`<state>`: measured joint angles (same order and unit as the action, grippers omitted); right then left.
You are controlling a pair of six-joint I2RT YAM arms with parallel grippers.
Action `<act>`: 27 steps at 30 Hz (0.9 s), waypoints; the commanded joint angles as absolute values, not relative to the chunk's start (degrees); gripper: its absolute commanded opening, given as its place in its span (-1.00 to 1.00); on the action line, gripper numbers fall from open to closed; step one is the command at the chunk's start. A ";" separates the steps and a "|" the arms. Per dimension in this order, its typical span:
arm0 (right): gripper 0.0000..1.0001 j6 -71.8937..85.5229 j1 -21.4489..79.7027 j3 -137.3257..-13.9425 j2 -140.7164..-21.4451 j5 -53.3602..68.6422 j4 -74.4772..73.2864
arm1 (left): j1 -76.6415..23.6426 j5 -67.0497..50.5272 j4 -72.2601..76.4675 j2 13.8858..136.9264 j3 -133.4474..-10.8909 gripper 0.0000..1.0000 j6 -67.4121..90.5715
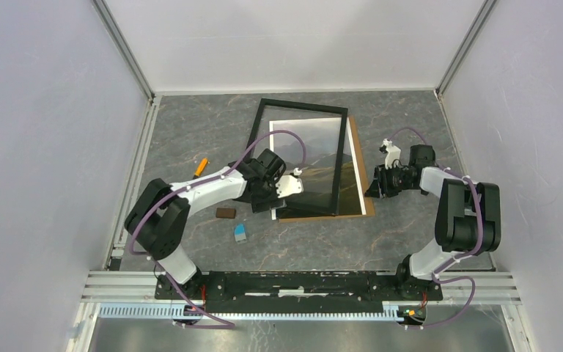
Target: Take the photo out of the frame
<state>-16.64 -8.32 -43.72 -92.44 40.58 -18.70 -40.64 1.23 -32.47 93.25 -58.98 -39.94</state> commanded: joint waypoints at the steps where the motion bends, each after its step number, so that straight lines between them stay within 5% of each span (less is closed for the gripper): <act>1: -0.16 -17.58 -8.22 -42.65 -96.35 33.45 -19.03 | -40.87 1.10 -31.46 96.40 -60.46 0.58 -45.14; 5: -0.19 -17.40 -8.23 -42.43 -97.15 32.05 -18.57 | -40.87 2.07 -28.36 98.77 -60.59 0.52 -44.71; 11: -0.27 -17.40 -8.25 -42.45 -99.04 30.53 -19.07 | -40.95 0.34 -24.38 101.30 -64.75 -0.08 -41.78; 18: -0.30 -17.49 -8.22 -42.54 -100.00 30.76 -19.28 | -41.37 -2.96 -24.22 103.20 -69.01 -0.22 -40.77; 22: -0.31 -17.63 -8.25 -42.47 -99.92 31.61 -19.60 | -40.63 -2.81 -26.14 103.25 -71.63 -0.07 -34.38; 27: -0.31 -17.16 -8.32 -41.85 -97.97 33.81 -19.02 | -35.81 -11.12 -23.90 90.78 -66.11 0.48 -15.19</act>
<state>-15.25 -8.43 -45.28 -95.59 42.39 -16.53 -39.48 -4.56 -27.18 102.19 -68.55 -32.80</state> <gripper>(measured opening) 0.342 0.675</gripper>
